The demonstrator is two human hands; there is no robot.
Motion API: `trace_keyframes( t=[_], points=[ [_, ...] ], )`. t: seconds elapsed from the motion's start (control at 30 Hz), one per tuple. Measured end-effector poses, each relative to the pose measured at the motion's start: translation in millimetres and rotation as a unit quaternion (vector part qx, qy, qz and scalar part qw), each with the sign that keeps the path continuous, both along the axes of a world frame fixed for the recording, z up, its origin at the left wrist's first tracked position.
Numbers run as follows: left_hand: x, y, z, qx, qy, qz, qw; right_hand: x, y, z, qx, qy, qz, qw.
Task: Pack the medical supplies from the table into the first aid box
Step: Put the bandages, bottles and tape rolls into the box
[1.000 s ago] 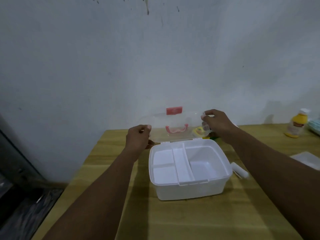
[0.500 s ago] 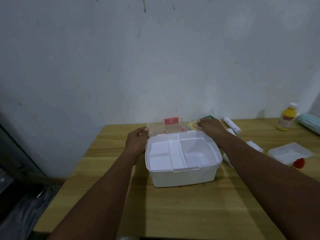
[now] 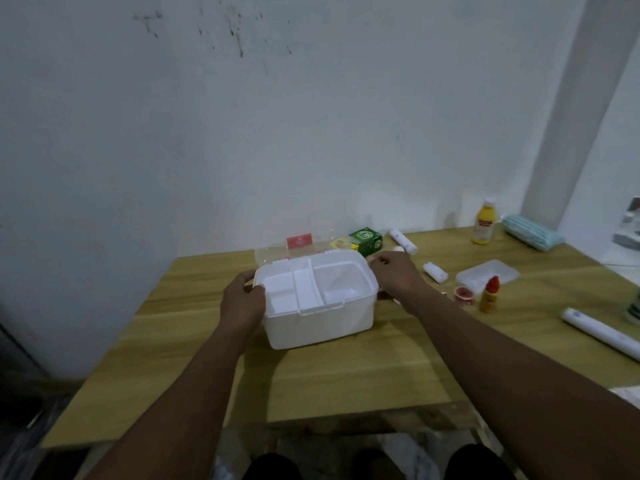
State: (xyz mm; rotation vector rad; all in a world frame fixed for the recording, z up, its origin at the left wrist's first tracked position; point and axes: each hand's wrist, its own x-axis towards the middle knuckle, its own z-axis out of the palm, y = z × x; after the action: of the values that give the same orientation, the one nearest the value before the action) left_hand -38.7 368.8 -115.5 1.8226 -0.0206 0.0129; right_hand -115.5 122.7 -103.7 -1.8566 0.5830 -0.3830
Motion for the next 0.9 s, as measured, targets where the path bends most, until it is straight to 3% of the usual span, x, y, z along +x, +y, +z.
trace_keyframes(
  t=[0.13,0.27,0.4,0.53,0.63,0.73,0.9],
  points=[
    [-2.2,-0.2,-1.1,-0.002,0.004,0.02,1.0,-4.6,8.2,-5.7,-0.005,-0.034,-0.017,0.999],
    [5.1,6.4,-1.9,-0.011,0.004,0.05,0.999,9.7,7.8,-2.5,0.023,-0.011,-0.006,1.0],
    [25.7,11.9,-1.0,0.007,-0.013,0.066,0.998,47.5,0.0,2.4,-0.102,0.025,-0.029,0.994],
    [55.6,13.5,-0.5,0.011,-0.008,0.054,0.998,95.0,-22.1,-4.9,-0.192,0.064,0.023,0.979],
    [74.0,11.5,-1.7,0.003,-0.005,0.051,0.999,122.2,-41.6,-7.1,-0.336,0.143,0.097,0.926],
    [85.4,11.3,-1.4,-0.007,0.0,0.05,0.999,135.0,-54.2,-2.9,-0.42,0.218,0.178,0.863],
    [90.8,17.1,-3.0,-0.007,0.005,0.051,0.999,142.1,-65.8,-2.1,-0.496,0.238,0.179,0.816]
  ],
)
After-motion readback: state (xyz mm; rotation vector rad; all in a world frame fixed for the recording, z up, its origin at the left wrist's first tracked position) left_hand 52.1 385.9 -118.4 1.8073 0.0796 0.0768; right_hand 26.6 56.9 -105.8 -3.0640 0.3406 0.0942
